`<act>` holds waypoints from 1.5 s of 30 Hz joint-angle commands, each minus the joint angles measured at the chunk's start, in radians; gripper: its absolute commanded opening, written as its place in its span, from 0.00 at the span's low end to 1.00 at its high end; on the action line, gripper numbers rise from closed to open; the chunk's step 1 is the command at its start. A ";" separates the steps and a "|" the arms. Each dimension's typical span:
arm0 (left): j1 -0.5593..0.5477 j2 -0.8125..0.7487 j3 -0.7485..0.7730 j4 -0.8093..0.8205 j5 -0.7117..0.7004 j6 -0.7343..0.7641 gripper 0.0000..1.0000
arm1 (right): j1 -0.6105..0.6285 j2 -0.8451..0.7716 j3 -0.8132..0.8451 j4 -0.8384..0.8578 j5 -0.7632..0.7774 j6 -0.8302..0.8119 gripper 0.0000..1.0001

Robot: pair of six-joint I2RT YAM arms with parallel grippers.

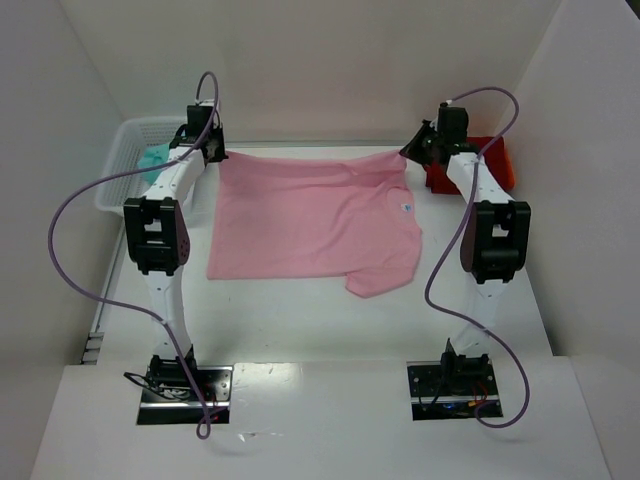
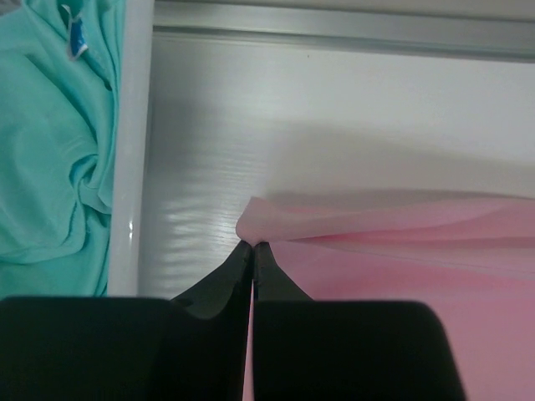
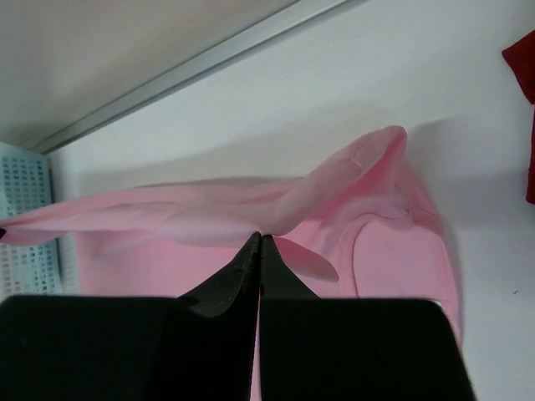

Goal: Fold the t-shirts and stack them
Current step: Fold the flattened tshirt in 1/3 of the way

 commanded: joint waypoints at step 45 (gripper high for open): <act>-0.012 -0.033 -0.084 0.113 -0.206 0.048 0.00 | 0.038 -0.242 -0.426 0.107 -0.108 0.117 0.00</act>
